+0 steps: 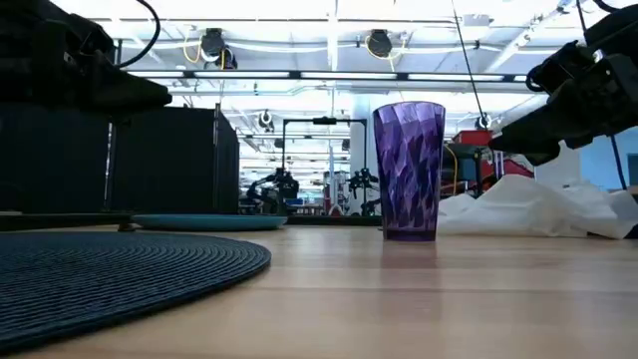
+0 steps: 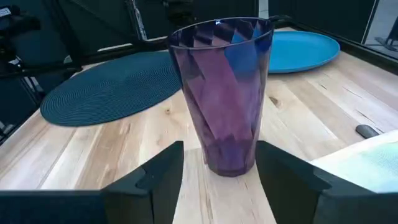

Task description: Set table place

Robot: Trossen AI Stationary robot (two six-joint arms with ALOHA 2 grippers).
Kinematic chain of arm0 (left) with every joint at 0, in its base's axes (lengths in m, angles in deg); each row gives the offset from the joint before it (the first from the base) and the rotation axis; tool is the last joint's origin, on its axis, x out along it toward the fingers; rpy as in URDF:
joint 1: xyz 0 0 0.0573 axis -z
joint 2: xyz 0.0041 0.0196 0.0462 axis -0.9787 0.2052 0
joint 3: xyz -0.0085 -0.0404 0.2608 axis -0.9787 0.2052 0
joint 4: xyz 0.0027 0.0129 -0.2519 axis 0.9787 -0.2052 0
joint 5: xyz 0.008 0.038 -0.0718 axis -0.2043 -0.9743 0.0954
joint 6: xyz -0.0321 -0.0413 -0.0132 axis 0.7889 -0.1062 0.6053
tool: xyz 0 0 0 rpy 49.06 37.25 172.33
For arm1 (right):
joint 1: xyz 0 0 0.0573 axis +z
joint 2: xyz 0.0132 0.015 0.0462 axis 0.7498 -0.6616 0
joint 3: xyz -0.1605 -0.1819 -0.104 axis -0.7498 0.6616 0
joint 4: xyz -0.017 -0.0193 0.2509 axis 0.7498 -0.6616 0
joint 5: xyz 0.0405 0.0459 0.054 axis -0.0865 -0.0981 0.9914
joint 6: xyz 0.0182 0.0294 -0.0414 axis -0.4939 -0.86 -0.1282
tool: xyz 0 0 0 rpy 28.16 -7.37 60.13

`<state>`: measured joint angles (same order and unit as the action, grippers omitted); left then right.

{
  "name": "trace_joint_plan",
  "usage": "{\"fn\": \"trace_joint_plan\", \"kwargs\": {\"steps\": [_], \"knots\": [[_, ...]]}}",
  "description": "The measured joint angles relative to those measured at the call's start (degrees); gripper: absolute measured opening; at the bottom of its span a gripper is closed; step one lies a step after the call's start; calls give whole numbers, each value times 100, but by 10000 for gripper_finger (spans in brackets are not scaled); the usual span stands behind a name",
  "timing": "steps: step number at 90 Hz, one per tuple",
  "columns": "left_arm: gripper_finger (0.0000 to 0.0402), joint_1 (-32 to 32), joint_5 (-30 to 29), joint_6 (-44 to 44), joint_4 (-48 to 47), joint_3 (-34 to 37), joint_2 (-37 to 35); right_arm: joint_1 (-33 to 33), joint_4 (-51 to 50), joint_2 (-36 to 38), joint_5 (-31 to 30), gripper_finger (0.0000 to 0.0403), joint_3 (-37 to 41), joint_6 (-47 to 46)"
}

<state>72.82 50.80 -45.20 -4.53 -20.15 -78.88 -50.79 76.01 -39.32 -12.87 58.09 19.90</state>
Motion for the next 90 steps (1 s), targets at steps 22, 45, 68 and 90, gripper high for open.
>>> {"fn": "trace_joint_plan", "kwargs": {"steps": [22, 45, 68, 90], "knots": [[86, 0, -1, 1, 0, 0, 0, 0, 0, -2, 0, 185, 0, 0], [86, 0, 1, 1, 0, -2, 0, 2, -1, 0, 0, 185, 0, 0], [86, 1, 1, 1, 0, -1, 1, 0, 1, 0, 0, 185, 0, 0], [86, 1, -1, -395, 4, 1, 1, 1, 1, -1, 0, 185, 0, 1]]}}
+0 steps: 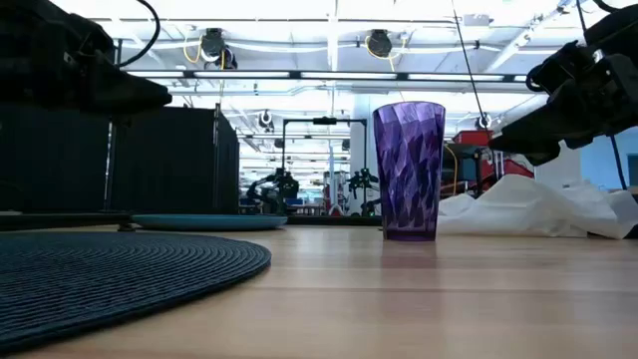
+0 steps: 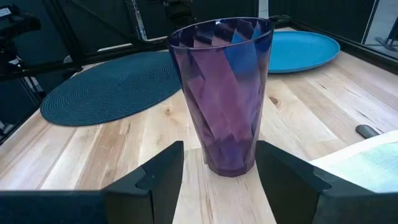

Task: Set table place
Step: Move the dark blue placemat to the bottom center of the table

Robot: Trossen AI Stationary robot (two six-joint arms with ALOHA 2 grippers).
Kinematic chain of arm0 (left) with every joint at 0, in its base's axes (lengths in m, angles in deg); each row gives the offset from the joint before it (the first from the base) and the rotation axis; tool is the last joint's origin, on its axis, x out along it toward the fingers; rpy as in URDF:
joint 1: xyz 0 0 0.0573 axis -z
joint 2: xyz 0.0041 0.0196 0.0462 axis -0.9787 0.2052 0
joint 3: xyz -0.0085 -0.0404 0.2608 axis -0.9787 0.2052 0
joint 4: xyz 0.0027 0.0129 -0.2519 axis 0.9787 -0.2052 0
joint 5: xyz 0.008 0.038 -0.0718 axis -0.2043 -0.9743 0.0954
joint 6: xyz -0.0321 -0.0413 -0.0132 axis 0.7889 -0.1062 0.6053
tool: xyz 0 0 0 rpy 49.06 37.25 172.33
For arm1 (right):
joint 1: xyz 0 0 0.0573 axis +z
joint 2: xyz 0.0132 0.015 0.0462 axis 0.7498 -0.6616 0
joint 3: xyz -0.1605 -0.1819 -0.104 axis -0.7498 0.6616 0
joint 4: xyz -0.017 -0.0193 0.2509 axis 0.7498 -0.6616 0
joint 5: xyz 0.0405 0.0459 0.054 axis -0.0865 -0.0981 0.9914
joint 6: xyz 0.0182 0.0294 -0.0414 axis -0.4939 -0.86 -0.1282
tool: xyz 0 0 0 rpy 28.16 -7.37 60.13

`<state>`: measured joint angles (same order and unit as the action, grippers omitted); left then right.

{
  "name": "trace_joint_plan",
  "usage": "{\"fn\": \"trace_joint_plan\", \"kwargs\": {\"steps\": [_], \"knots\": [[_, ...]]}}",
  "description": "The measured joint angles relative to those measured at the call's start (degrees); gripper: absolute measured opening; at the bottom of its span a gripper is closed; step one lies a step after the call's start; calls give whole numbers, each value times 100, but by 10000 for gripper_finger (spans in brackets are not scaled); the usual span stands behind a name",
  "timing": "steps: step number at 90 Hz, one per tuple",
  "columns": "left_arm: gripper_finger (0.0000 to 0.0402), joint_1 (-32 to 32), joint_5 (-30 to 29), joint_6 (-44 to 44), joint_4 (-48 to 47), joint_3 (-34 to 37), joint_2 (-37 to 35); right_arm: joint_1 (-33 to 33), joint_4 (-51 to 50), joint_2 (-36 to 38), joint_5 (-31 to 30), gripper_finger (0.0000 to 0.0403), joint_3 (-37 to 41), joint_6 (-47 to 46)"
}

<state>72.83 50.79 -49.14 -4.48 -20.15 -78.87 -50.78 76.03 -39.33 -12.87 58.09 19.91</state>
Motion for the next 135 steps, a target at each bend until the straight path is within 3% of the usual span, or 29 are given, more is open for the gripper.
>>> {"fn": "trace_joint_plan", "kwargs": {"steps": [12, 24, 41, 53, 63, 79, 96, 111, 135], "knots": [[86, -1, -31, -226, 10, -2, 1, -1, 80, -1, -24, 185, 0, 271], [86, -1, -606, 23, 424, -2, 1, -1, 521, -1, -26, 185, 0, 192], [86, -1, -927, 1250, 1824, -1, 1, -8, 2606, -1, -154, 185, 0, 443], [86, -1, -925, 853, 3222, -2, 1, 4, 4200, 1, -289, 185, -2, 911], [86, -1, -1146, 291, 3940, -51, -1, 3, 4850, -1, -364, 185, -2, 1725], [86, -1, -1565, -207, 3587, -519, 46, -11, 4963, -16, -1070, 185, -143, 1363], [86, -1, -1652, -512, 2120, -1514, 275, -12, 3535, -501, -1056, 185, -1225, 1103], [86, -1, -1655, -765, 1091, -2279, 722, -8, 2497, -1694, -966, 185, -2538, 1237], [86, -3, -1674, -953, 372, -2436, 1055, -8, 2437, -4008, 171, 185, -4404, 1346]]}}
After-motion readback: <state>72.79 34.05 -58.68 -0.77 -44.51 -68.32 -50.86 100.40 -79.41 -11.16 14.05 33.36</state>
